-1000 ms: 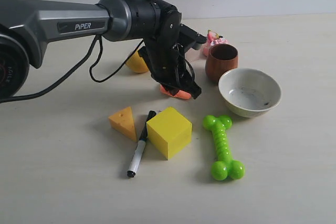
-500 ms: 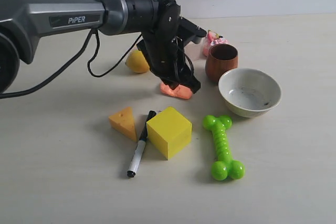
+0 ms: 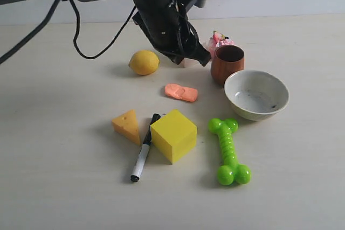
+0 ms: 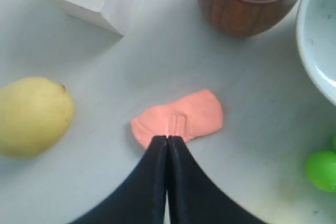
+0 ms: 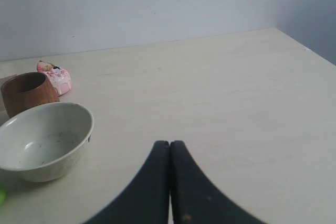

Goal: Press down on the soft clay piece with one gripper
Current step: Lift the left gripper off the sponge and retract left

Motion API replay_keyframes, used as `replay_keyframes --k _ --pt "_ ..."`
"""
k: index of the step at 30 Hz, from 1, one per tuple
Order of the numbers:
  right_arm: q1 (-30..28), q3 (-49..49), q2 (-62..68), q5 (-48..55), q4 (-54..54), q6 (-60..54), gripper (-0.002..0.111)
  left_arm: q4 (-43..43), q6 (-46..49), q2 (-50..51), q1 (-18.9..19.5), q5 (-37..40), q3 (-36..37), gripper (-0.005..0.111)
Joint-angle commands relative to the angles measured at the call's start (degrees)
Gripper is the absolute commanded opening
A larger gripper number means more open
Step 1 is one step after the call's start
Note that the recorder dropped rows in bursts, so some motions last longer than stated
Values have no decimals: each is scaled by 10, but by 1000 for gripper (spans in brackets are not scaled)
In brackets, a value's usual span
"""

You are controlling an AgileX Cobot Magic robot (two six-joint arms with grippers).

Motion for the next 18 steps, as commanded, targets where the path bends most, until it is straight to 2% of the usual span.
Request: replay_keyframes --k 1,9,18 --pt "-3 2 -3 -3 0 -2 0 -8 -17 -67 -1 -54 61 0" --pt "-3 2 -3 -3 0 -2 0 -8 -53 -248 -1 -205 278 0" --pt "-3 2 -3 -3 0 0 0 -17 -107 -454 -1 -324 472 0"
